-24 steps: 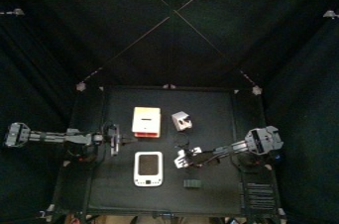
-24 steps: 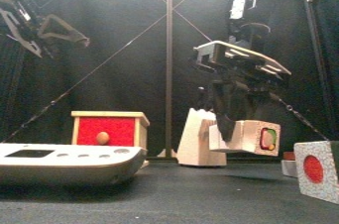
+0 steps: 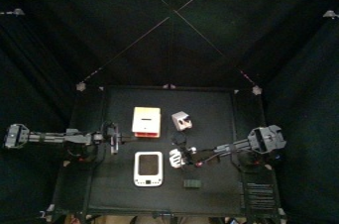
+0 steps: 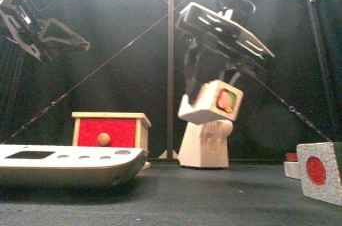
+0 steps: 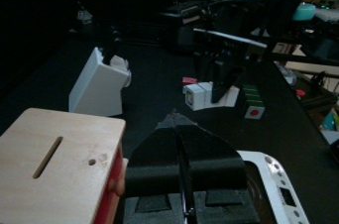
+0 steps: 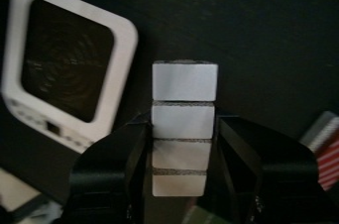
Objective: Put sushi roll on stove
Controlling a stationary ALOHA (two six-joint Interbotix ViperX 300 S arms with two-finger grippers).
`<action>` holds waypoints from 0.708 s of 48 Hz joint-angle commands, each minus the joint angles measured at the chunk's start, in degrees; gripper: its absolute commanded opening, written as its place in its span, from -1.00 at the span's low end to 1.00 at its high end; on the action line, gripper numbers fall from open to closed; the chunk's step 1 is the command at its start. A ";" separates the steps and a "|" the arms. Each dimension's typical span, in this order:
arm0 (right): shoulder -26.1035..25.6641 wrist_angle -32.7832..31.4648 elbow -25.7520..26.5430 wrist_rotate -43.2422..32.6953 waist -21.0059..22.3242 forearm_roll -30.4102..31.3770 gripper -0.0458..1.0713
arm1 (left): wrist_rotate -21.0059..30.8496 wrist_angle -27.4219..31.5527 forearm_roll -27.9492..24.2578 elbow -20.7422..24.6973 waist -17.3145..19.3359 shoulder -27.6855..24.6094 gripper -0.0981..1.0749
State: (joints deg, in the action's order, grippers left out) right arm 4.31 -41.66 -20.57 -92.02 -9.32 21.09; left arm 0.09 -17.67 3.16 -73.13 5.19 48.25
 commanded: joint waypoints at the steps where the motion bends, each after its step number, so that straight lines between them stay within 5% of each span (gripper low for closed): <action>1: -1.32 2.11 2.81 -4.39 0.18 2.11 0.09 | 0.00 -0.18 0.53 0.35 0.09 0.26 -0.84; 18: 5.19 5.80 8.00 -27.33 -0.26 15.21 0.10 | 0.00 -0.18 2.11 -0.62 0.09 1.23 -0.84; 34: 11.16 7.56 12.66 -36.04 -2.55 16.08 0.10 | 0.00 -0.18 2.11 -0.88 0.18 1.23 -0.84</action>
State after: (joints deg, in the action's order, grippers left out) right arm 16.00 -34.63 -10.28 -127.79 -11.34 37.44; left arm 0.09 -17.58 5.27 -74.71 5.19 49.57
